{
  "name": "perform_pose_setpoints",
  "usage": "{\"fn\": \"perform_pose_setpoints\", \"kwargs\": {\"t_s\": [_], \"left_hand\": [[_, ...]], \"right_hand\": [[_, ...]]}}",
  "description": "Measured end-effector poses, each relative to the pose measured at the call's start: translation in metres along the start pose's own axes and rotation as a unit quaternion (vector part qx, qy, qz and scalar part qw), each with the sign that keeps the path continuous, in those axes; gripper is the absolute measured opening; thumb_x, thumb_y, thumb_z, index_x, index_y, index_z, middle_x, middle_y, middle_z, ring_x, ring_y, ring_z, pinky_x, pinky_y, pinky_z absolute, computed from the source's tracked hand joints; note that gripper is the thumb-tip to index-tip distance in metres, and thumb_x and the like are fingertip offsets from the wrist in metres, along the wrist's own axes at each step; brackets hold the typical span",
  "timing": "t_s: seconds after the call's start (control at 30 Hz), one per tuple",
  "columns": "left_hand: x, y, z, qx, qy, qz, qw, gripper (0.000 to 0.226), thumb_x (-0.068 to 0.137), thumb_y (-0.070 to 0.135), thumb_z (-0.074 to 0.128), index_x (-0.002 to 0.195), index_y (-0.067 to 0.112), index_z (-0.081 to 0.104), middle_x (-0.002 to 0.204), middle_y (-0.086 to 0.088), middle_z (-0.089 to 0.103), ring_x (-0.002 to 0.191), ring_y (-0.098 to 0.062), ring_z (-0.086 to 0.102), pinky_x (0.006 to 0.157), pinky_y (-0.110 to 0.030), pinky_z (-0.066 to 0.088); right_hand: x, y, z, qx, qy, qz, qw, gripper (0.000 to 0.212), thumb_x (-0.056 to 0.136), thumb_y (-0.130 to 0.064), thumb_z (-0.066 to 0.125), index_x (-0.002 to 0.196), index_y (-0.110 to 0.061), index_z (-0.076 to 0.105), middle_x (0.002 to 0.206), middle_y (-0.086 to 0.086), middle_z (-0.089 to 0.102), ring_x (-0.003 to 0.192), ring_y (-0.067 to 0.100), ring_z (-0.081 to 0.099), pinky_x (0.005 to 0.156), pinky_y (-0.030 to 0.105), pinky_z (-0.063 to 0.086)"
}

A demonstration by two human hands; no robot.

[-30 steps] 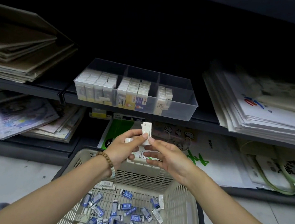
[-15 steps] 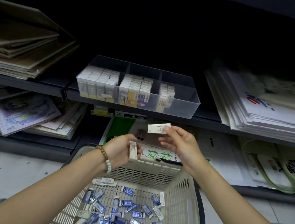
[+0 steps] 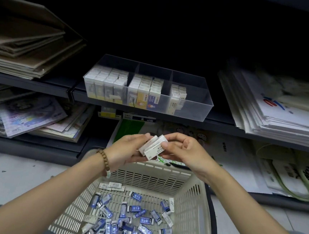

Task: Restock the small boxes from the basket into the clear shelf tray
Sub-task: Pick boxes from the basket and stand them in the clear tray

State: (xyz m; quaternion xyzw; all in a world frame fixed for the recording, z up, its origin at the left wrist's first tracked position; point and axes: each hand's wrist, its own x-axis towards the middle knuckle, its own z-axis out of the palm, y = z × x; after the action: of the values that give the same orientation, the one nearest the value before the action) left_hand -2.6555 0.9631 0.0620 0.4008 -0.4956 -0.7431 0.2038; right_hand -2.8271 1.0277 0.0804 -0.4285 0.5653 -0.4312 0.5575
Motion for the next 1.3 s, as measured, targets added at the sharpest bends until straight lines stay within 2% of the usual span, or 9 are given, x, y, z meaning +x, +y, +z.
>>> {"fn": "perform_pose_setpoints", "kwargs": {"t_s": [0.13, 0.27, 0.43, 0.53, 0.73, 0.93, 1.0, 1.1, 1.3], "left_hand": [[-0.001, -0.001, 0.003, 0.030, -0.045, 0.023, 0.998, 0.036, 0.084, 0.020, 0.061, 0.117, 0.010, 0.049, 0.097, -0.006, 0.072, 0.084, -0.020, 0.071, 0.069, -0.025, 0.058], [0.003, -0.002, 0.002, -0.042, -0.036, 0.043, 0.998, 0.040, 0.077, 0.007, 0.067, 0.112, 0.001, 0.048, 0.100, -0.012, 0.070, 0.084, -0.022, 0.070, 0.074, -0.025, 0.058], [0.004, -0.001, -0.001, 0.003, -0.017, 0.106, 0.994, 0.047, 0.063, 0.022, 0.074, 0.108, 0.016, 0.063, 0.111, -0.010, 0.068, 0.104, -0.022, 0.065, 0.091, -0.029, 0.052], [0.006, 0.006, -0.001, 0.022, 0.005, 0.138, 0.990, 0.045, 0.060, 0.028, 0.076, 0.104, 0.023, 0.066, 0.106, -0.002, 0.071, 0.100, -0.015, 0.066, 0.087, -0.025, 0.052], [0.018, 0.028, 0.007, -0.019, 0.026, 0.189, 0.982, 0.034, 0.075, 0.009, 0.072, 0.106, 0.011, 0.059, 0.100, -0.002, 0.071, 0.083, -0.007, 0.068, 0.070, -0.017, 0.054], [0.021, 0.056, 0.017, -0.042, 0.031, 0.239, 0.970, 0.033, 0.085, 0.019, 0.060, 0.117, 0.015, 0.055, 0.115, -0.003, 0.065, 0.100, -0.011, 0.065, 0.077, -0.018, 0.054], [0.018, 0.062, 0.013, 0.064, 0.078, 0.307, 0.946, 0.037, 0.087, 0.034, 0.053, 0.122, 0.023, 0.052, 0.121, 0.008, 0.060, 0.111, -0.004, 0.057, 0.087, -0.015, 0.050], [0.015, 0.062, -0.003, 0.328, 0.172, 0.380, 0.848, 0.057, 0.080, 0.061, 0.039, 0.130, 0.034, 0.045, 0.130, 0.025, 0.042, 0.123, 0.008, 0.035, 0.102, -0.014, 0.031], [0.029, 0.048, -0.021, 0.531, 0.234, 0.353, 0.734, 0.071, 0.083, 0.065, 0.025, 0.143, 0.029, 0.029, 0.150, 0.014, 0.025, 0.140, -0.002, 0.006, 0.114, -0.022, -0.008]], "right_hand": [[0.001, 0.005, 0.006, 0.050, 0.047, -0.002, 0.998, 0.019, 0.084, -0.010, 0.066, 0.103, -0.007, 0.067, 0.100, 0.014, 0.071, 0.080, 0.015, 0.071, 0.069, 0.016, 0.056], [0.001, 0.006, 0.009, 0.108, 0.092, -0.005, 0.990, 0.019, 0.083, -0.010, 0.067, 0.102, -0.008, 0.067, 0.098, 0.013, 0.072, 0.082, 0.015, 0.072, 0.066, 0.015, 0.056], [0.000, 0.005, 0.010, 0.115, 0.112, -0.033, 0.986, 0.021, 0.080, -0.012, 0.069, 0.100, -0.012, 0.068, 0.101, 0.010, 0.072, 0.087, 0.017, 0.071, 0.068, 0.016, 0.055], [0.000, -0.001, 0.007, 0.176, 0.087, -0.024, 0.980, 0.036, 0.071, -0.016, 0.071, 0.107, -0.013, 0.065, 0.106, 0.009, 0.071, 0.089, 0.014, 0.071, 0.069, 0.016, 0.055], [0.003, -0.029, -0.005, 0.166, 0.070, -0.052, 0.982, 0.038, 0.083, -0.013, 0.065, 0.120, -0.006, 0.060, 0.110, 0.009, 0.071, 0.102, 0.018, 0.067, 0.073, 0.015, 0.054], [0.013, -0.070, -0.036, 0.102, 0.086, -0.092, 0.987, 0.026, 0.088, -0.008, 0.058, 0.113, -0.004, 0.063, 0.102, 0.007, 0.072, 0.089, 0.010, 0.069, 0.075, 0.015, 0.055], [0.019, -0.092, -0.054, 0.052, 0.088, -0.099, 0.990, 0.022, 0.091, -0.009, 0.055, 0.111, -0.004, 0.062, 0.100, 0.005, 0.072, 0.088, 0.009, 0.069, 0.076, 0.015, 0.055], [0.031, -0.120, -0.077, -0.067, 0.077, -0.074, 0.992, 0.027, 0.092, -0.014, 0.056, 0.115, -0.001, 0.061, 0.106, 0.012, 0.070, 0.089, 0.011, 0.068, 0.078, 0.016, 0.055], [0.062, -0.137, -0.087, -0.210, 0.032, 0.025, 0.977, 0.030, 0.092, -0.014, 0.057, 0.116, 0.003, 0.059, 0.106, 0.013, 0.069, 0.090, 0.015, 0.067, 0.082, 0.021, 0.056]]}}
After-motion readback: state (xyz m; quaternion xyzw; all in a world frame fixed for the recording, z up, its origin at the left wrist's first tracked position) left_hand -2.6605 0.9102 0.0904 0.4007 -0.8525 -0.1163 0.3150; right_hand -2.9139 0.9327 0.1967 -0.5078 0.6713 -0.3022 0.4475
